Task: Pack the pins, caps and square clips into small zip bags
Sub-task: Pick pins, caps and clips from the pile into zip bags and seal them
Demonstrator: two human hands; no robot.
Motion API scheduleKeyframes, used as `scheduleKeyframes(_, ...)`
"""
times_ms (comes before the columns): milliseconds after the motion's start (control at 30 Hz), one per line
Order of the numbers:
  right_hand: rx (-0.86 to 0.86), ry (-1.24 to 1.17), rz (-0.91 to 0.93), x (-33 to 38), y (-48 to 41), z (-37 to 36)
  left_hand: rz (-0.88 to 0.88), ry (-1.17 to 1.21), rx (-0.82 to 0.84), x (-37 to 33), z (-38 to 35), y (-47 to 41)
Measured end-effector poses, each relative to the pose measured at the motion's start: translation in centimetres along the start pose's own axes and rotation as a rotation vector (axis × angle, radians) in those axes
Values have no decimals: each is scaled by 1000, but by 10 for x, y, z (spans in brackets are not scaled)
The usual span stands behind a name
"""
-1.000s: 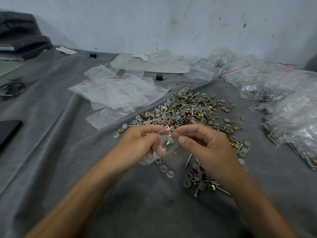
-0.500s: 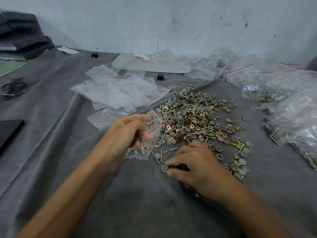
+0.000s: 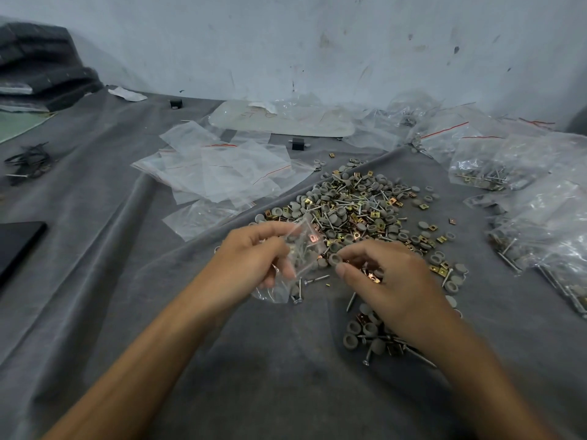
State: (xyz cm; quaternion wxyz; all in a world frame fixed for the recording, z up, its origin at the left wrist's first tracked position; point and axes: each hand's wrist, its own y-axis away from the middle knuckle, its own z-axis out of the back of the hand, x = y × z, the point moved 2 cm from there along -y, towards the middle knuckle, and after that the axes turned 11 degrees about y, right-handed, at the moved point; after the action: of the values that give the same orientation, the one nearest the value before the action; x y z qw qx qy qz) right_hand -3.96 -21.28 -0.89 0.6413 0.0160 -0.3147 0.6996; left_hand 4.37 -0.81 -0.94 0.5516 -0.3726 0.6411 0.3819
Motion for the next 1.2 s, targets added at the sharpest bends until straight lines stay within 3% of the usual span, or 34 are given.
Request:
scheduleKeyframes(200, -111, -51, -8, 8, 1, 1, 6, -86, 88, 0, -18, 4)
scheduleKeyframes(467, -104, 43, 39, 13, 3, -3, 31, -131, 140, -3, -24, 9)
scheduleKeyframes(700, -130, -213, -32, 12, 3, -5, 43, -117, 129, -1, -26, 9)
scheduleKeyframes(933, -67, -274, -32, 13, 1, 0, 26, -67, 119, 1, -17, 4)
scheduleKeyframes(1000, 34, -259, -46, 7, 2, 7, 18, -62, 78, 0, -11, 3)
scheduleKeyframes(1100, 405, -205, -72, -3, 6, 11, 11, -21, 14, 0, -2, 0)
scheduleKeyframes(1200, 655, 24, -13, -10, 11, 11, 18, 28, 3, -1, 1, -3)
